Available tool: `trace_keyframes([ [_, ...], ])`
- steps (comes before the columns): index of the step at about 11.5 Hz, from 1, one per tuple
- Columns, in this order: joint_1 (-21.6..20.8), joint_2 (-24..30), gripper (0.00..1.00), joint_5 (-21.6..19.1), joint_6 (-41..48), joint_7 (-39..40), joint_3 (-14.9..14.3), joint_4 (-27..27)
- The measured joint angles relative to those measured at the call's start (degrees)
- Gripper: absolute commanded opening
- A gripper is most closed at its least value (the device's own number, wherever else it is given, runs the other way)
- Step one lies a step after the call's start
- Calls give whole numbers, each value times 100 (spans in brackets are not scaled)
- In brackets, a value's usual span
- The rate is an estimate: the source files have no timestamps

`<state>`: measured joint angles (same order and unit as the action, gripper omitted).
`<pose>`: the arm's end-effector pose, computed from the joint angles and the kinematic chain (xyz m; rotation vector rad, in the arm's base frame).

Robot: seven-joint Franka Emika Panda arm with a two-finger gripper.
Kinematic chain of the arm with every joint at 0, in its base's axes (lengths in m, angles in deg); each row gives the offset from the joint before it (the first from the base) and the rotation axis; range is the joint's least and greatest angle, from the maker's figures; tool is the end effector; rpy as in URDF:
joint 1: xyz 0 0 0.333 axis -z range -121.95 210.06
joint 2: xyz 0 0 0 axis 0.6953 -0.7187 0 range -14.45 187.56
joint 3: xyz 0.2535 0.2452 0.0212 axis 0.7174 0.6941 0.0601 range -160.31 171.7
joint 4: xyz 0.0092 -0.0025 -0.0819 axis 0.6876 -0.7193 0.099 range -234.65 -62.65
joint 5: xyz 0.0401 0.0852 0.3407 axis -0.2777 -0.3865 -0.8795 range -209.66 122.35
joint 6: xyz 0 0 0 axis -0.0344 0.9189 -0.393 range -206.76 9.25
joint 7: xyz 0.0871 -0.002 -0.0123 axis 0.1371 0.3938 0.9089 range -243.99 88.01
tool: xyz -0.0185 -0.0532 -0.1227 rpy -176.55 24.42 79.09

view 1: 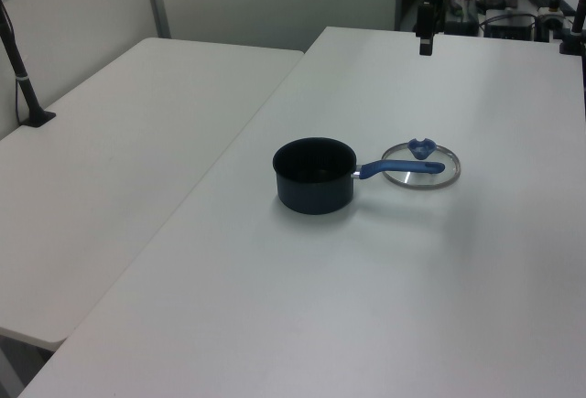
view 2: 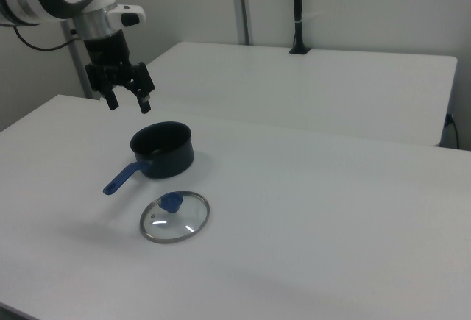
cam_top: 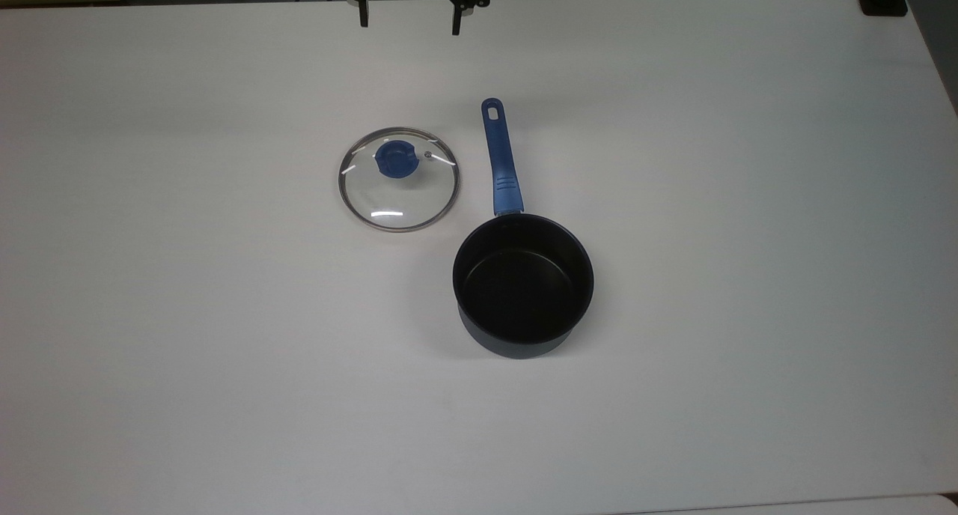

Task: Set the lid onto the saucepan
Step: 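Move the gripper down toward the glass lid's blue knob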

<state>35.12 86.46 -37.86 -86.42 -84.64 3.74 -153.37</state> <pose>0.5179 0.0504 0.6049 3.0412 0.0216 0.0141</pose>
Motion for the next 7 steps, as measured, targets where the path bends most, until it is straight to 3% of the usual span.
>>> trace_keyframes([
  [7,48,-1,100,0,0,0,-10,-2],
])
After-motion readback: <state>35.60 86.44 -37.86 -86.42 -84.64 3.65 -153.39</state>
